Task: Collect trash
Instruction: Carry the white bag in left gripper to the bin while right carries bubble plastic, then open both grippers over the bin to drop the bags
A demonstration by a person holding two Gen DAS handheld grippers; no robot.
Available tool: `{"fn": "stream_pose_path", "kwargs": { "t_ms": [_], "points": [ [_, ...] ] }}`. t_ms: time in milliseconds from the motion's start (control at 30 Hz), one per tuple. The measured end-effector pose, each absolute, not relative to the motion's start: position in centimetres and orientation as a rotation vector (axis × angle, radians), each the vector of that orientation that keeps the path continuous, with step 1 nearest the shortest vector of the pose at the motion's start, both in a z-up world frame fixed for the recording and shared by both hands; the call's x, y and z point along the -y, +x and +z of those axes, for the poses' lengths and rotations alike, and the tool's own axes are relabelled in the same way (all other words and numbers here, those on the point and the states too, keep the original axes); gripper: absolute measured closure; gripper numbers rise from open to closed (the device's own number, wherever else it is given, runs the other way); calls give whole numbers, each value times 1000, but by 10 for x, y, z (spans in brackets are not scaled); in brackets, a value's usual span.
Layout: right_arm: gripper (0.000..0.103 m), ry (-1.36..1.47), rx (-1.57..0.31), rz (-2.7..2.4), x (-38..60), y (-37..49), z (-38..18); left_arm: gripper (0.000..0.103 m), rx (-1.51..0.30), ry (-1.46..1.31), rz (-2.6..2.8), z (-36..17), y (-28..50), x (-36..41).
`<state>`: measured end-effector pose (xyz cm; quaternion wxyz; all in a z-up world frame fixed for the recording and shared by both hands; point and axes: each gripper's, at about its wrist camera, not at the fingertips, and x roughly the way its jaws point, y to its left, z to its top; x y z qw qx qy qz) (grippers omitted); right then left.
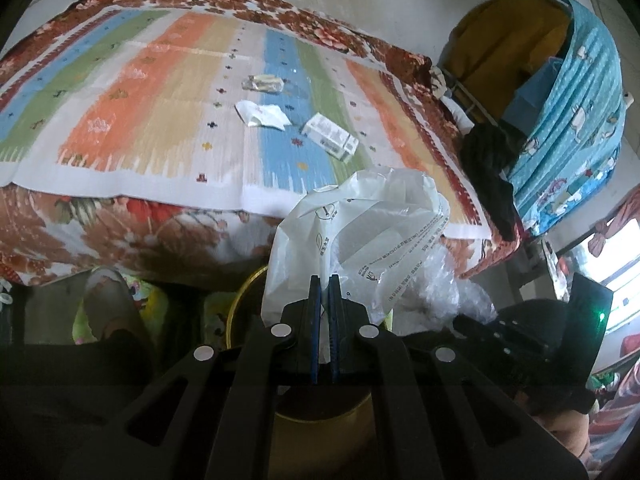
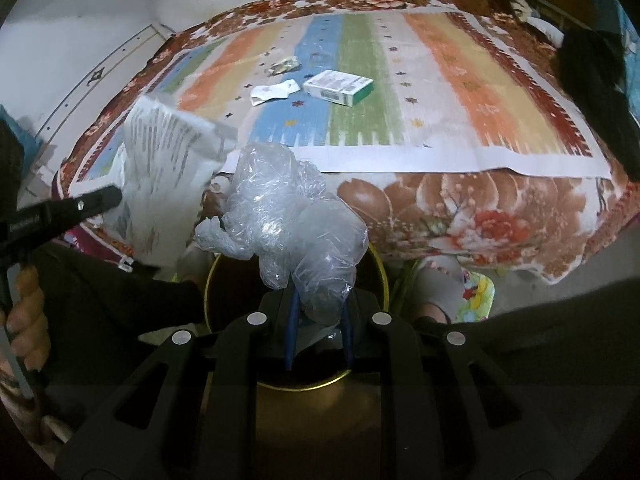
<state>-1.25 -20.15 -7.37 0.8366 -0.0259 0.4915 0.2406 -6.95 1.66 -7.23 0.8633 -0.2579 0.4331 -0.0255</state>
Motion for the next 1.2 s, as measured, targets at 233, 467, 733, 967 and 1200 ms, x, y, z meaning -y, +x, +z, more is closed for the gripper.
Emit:
{"fn": "stream_pose_path", "kwargs": {
  "t_ms": [233, 467, 733, 967, 1200],
  "points": [
    [86, -65, -1063, 482, 202, -22, -81, 100, -923, -545, -48, -80, -71, -10],
    [84, -73, -1084, 493, 198, -22, -87, 100, -926, -556, -51, -83, -69, -7],
    [60, -82, -1101, 516, 192, -20, -89, 68, -958, -617, -107, -91, -63, -4],
    [58, -71, -1112, 531, 192, -19, -91, 66, -972, -586, -88, -92, -62, -2],
    [52, -96, -1104, 548, 184, -15, -90, 62, -980, -558, -75, -92, -61, -2]
  ]
}}
